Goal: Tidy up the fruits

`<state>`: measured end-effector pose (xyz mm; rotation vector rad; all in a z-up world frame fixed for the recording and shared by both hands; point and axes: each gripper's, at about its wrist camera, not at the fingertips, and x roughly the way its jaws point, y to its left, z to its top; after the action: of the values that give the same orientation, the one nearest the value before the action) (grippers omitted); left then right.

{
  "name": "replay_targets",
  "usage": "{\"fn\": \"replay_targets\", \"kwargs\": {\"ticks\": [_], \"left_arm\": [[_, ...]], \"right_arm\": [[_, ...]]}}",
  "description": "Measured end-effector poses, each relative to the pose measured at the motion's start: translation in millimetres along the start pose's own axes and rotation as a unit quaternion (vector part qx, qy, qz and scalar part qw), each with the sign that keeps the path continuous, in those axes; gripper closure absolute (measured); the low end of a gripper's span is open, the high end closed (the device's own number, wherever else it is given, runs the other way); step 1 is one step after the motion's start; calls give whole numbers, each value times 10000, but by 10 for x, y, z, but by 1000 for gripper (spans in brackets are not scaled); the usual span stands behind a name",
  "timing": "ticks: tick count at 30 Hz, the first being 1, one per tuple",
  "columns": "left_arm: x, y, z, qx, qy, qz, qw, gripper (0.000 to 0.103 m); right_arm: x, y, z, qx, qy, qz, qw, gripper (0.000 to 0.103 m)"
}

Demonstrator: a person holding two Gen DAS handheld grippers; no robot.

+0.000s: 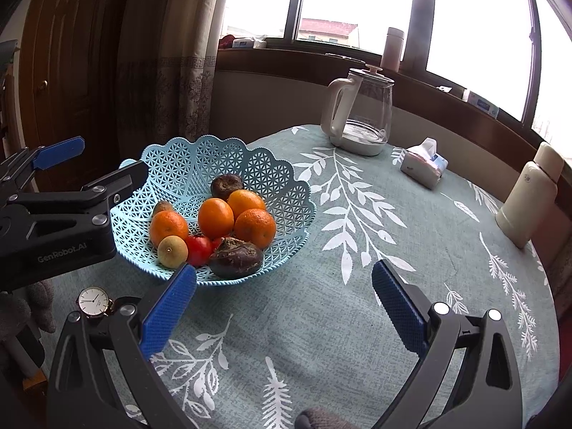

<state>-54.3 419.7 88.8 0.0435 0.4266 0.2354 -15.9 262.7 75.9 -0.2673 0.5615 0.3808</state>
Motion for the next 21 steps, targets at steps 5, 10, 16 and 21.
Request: {"fn": "replay_targets", "kwargs": {"ticks": [5,10,16,21], "left_arm": [[13,-13,-8,31,19,-3,10000,3],[14,-14,-14,41,22,-5,10000,3],[16,-31,-26,76,44,-20,10000,3],[20,-41,-26,108,47,-27,9999,3]], "right_arm": [[6,31,-7,-89,38,19,10000,5],[10,41,-17,-101,72,44,9999,5],[16,34,-20,-82,83,64,9999,5],[21,29,-23,-78,84,67,9999,5]]}}
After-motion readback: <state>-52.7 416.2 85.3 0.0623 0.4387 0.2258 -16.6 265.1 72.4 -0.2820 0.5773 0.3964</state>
